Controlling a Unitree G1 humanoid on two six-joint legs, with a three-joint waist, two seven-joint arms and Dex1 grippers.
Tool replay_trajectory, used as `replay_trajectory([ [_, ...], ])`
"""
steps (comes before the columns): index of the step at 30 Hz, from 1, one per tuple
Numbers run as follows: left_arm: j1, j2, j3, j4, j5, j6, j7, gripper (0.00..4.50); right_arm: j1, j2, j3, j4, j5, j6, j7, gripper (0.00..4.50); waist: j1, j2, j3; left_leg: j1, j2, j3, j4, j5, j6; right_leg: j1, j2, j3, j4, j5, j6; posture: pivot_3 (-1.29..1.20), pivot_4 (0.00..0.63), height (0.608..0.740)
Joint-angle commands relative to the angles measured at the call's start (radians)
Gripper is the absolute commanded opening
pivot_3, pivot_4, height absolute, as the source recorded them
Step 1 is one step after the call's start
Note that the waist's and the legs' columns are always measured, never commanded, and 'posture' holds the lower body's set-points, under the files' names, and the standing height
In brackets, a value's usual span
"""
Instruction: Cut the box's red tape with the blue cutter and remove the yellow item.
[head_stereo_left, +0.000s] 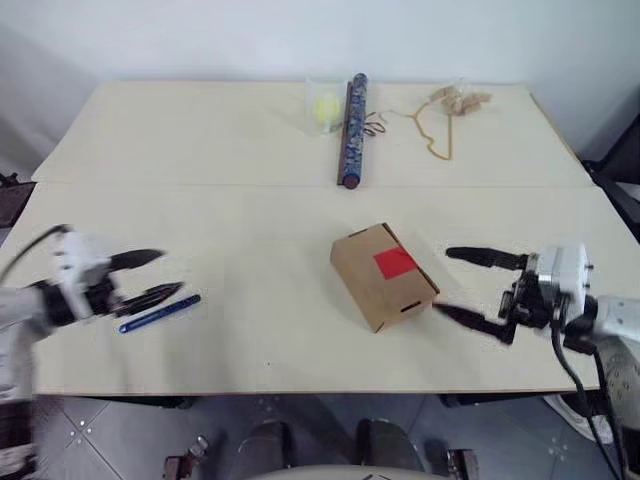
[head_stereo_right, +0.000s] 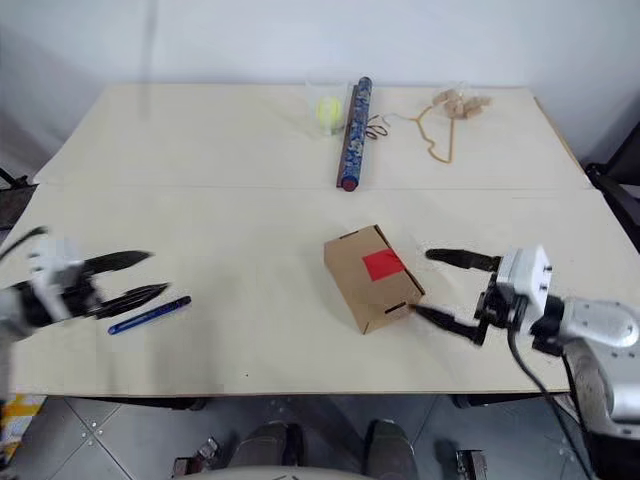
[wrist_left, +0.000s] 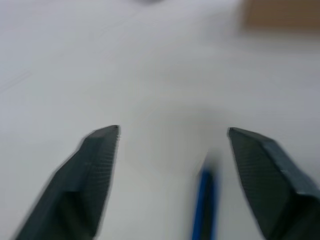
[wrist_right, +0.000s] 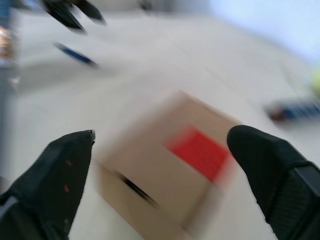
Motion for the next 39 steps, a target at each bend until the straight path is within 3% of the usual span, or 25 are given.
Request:
replay_trajectory([
  [1, 0.080, 0.081, 0.097, 0.161, -0.004, -0.039, -0.076, 4.49, 0.030, 0.002, 0.012, -0.138, 0.092, 0.016, -0.004, 4.50, 0.004, 0.000, 0.000, 0.000, 0.002, 0.001, 0.000, -0.002, 0.001, 0.000, -0.001, 0.000, -0.001, 0.000, 0.000, 0.00, 0.150, 0.740],
  [5, 0.150, 0.175, 0.165, 0.314, -0.030, -0.002, -0.171, 4.49, -0.003, 0.015, 0.070, -0.178, 0.112, 0.016, -0.020, 4.50, 0.008, -0.004, 0.000, 0.000, 0.002, 0.001, 0.001, -0.005, 0.002, 0.000, -0.002, -0.001, -0.003, 0.000, 0.000, 0.00, 0.150, 0.740],
  [10, 0.139, 0.220, 0.169, 0.391, -0.018, -0.075, -0.213, 4.49, -0.053, -0.005, 0.116, -0.256, 0.148, 0.051, -0.048, 4.50, 0.009, -0.004, 0.000, 0.000, 0.003, 0.002, 0.001, -0.006, 0.000, -0.004, -0.002, -0.002, -0.001, 0.000, -0.001, 0.00, 0.150, 0.740],
  [13, 0.139, 0.214, 0.124, 0.319, 0.005, -0.173, -0.253, 4.49, -0.051, -0.020, 0.110, -0.246, 0.142, 0.053, -0.042, 4.50, 0.009, -0.005, -0.001, -0.001, 0.004, 0.004, 0.001, -0.006, 0.000, -0.005, -0.002, -0.002, 0.000, 0.000, -0.001, 0.00, 0.150, 0.740],
  [17, 0.066, 0.157, 0.027, 0.113, -0.041, -0.117, -0.229, 4.49, -0.014, -0.045, 0.100, -0.220, 0.116, 0.038, -0.008, 4.50, 0.014, -0.005, -0.001, -0.001, 0.003, 0.007, 0.001, -0.007, 0.001, -0.004, -0.002, -0.003, 0.001, 0.000, -0.001, 0.00, 0.150, 0.740],
  [20, 0.005, 0.140, -0.085, 0.061, 0.009, -0.125, -0.235, 4.49, -0.012, -0.061, 0.100, -0.195, 0.101, 0.050, -0.012, 4.50, 0.009, -0.005, -0.001, -0.001, 0.003, 0.008, 0.002, -0.007, 0.001, -0.004, -0.002, -0.003, 0.001, 0.000, -0.001, 0.00, 0.150, 0.740],
  [26, -0.074, 0.135, -0.203, 0.139, 0.075, -0.144, -0.225, 4.49, -0.017, -0.072, 0.098, -0.182, 0.093, 0.048, -0.012, 4.50, -0.011, -0.005, -0.001, -0.001, 0.001, 0.016, 0.001, -0.006, 0.000, -0.012, -0.002, -0.002, 0.007, 0.001, -0.001, 0.00, 0.150, 0.740],
  [38, -0.013, 0.109, -0.229, 0.284, 0.123, -0.220, -0.184, 4.49, 0.027, -0.077, 0.091, -0.200, 0.073, 0.044, -0.043, 4.50, -0.016, -0.006, -0.001, 0.000, 0.004, 0.019, 0.002, -0.006, 0.000, -0.013, -0.002, -0.002, 0.007, 0.001, -0.002, 0.00, 0.150, 0.740],
  [39, -0.013, 0.103, -0.237, 0.289, 0.130, -0.230, -0.179, 4.10, 0.024, -0.077, 0.092, -0.197, 0.072, 0.042, -0.043, 4.50, -0.016, -0.005, -0.001, 0.000, 0.006, 0.019, 0.003, -0.006, 0.000, -0.013, -0.002, -0.002, 0.007, 0.001, -0.002, 0.00, 0.150, 0.740],
])
